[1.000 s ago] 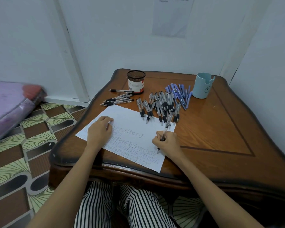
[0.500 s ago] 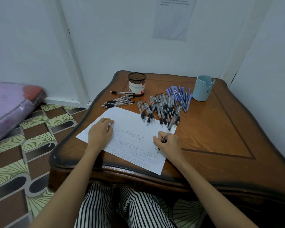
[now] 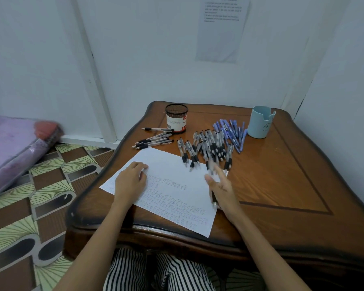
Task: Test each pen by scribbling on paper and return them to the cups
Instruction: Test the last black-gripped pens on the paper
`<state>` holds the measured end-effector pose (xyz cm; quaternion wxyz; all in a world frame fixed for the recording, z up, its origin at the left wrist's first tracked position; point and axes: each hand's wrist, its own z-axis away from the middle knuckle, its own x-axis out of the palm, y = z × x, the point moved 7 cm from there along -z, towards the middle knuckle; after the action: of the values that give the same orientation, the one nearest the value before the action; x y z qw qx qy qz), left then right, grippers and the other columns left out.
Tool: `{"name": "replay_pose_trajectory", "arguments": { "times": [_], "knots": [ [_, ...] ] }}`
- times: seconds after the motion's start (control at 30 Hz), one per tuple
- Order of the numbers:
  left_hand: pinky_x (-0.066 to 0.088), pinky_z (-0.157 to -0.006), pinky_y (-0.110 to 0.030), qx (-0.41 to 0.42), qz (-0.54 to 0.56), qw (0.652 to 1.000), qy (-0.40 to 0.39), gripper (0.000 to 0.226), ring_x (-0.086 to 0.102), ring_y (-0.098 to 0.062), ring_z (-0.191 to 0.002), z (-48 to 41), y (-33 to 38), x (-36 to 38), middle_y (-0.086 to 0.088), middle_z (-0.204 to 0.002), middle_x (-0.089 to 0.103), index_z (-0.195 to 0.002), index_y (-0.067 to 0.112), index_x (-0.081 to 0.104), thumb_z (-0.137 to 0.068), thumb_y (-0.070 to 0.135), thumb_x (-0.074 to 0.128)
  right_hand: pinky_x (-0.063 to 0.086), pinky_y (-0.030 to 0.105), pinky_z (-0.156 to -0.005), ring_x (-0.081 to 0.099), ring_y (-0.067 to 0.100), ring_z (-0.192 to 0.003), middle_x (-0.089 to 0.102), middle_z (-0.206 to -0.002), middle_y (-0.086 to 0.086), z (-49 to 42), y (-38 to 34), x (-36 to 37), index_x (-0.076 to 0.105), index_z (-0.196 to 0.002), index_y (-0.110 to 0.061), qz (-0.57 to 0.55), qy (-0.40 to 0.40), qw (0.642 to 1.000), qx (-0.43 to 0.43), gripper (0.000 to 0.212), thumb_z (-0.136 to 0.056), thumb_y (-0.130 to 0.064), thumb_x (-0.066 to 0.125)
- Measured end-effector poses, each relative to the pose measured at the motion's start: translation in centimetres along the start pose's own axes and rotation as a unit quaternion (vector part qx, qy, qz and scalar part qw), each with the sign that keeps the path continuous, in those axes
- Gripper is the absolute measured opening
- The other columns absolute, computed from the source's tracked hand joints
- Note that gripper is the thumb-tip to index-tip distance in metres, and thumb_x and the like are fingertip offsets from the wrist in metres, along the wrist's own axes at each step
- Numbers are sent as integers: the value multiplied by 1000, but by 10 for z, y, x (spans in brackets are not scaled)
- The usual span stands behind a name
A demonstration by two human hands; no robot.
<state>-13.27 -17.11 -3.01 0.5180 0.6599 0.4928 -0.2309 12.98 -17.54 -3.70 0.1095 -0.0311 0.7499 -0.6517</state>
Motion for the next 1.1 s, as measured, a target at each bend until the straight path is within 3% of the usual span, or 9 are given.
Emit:
{"name": "replay_pose_trajectory", "arguments": {
  "times": [0.07, 0.2, 0.3, 0.43, 0.67, 0.77, 0.9, 1.0, 1.1],
  "knots": [
    [46, -93, -29, 0, 0, 1000, -1, 30, 58, -18, -110, 0, -1, 1, -2, -132, 56, -121, 12, 63, -95, 17, 49, 33, 17, -47, 45, 13, -48, 51, -62, 14, -1, 1, -3, 44, -136, -20, -39, -4, 999, 14, 37, -99, -14, 43],
    [46, -92, -28, 0, -1, 1000, 0, 30, 58, -17, -110, -1, -1, 1, -2, -132, 57, -121, 12, 63, -95, 17, 50, 31, 14, -38, 37, 4, -35, 66, -62, -1, 0, -1, 1, 40, -125, -31, -63, -33, 997, 11, 39, -96, -7, 50],
    [47, -90, -27, 0, -3, 1000, 3, 29, 59, -17, -107, -2, -2, 0, -2, -131, 57, -120, 13, 64, -94, 17, 50, 33, 16, -45, 44, 1, -38, 68, -72, 1, -6, 3, 12, 54, -113, -27, 81, -29, 996, 8, 19, -94, -28, 54],
    [45, -84, -23, 13, -11, 1000, 5, 28, 60, -16, -104, -1, 0, 0, -2, -128, 59, -118, 12, 65, -94, 15, 50, 38, 22, -54, 51, 3, -58, 62, -71, -3, -21, -6, 12, 61, -92, -23, 272, 48, 961, -6, 31, -87, -53, 54],
    [41, -78, -19, 16, -15, 1000, 11, 27, 60, -15, -100, -1, -1, 0, -1, -125, 60, -116, 13, 65, -93, 15, 51, 40, 26, -73, 53, 14, -97, 57, -104, -2, -38, -21, 73, 60, -113, -21, 455, -60, 886, -61, 45, -84, -55, 60],
    [43, -80, -21, 16, -17, 1000, 9, 27, 59, -15, -101, -2, -1, 1, -1, -125, 60, -116, 14, 65, -93, 15, 50, 40, 26, -73, 56, 16, -97, 59, -104, 0, -41, -27, 89, 62, -107, -19, 473, -85, 874, -71, 32, -87, -45, 60],
    [44, -82, -22, 13, -15, 1000, 7, 28, 59, -15, -103, -2, -3, 2, -1, -126, 59, -117, 14, 65, -94, 16, 50, 44, 27, -64, 60, 19, -80, 65, -91, 4, -41, -30, 91, 59, -99, -13, 428, -80, 899, -42, 17, -86, -24, 60],
    [43, -84, -22, 12, -16, 1000, 7, 28, 58, -15, -105, -2, -2, 2, 0, -127, 59, -118, 14, 64, -94, 17, 49, 42, 24, -51, 53, 15, -60, 59, -81, 9, -44, -32, 83, 43, -101, -14, 199, -85, 976, 34, 16, -90, -13, 54],
    [41, -86, -20, 8, -9, 1000, 9, 28, 58, -15, -107, -2, -3, 2, 0, -127, 59, -118, 14, 65, -94, 17, 50, 25, 16, -40, 34, 9, -50, 44, -68, 4, -47, -38, 76, 39, -109, -17, 86, -60, 992, 72, 12, -97, -13, 39]
  ]
}}
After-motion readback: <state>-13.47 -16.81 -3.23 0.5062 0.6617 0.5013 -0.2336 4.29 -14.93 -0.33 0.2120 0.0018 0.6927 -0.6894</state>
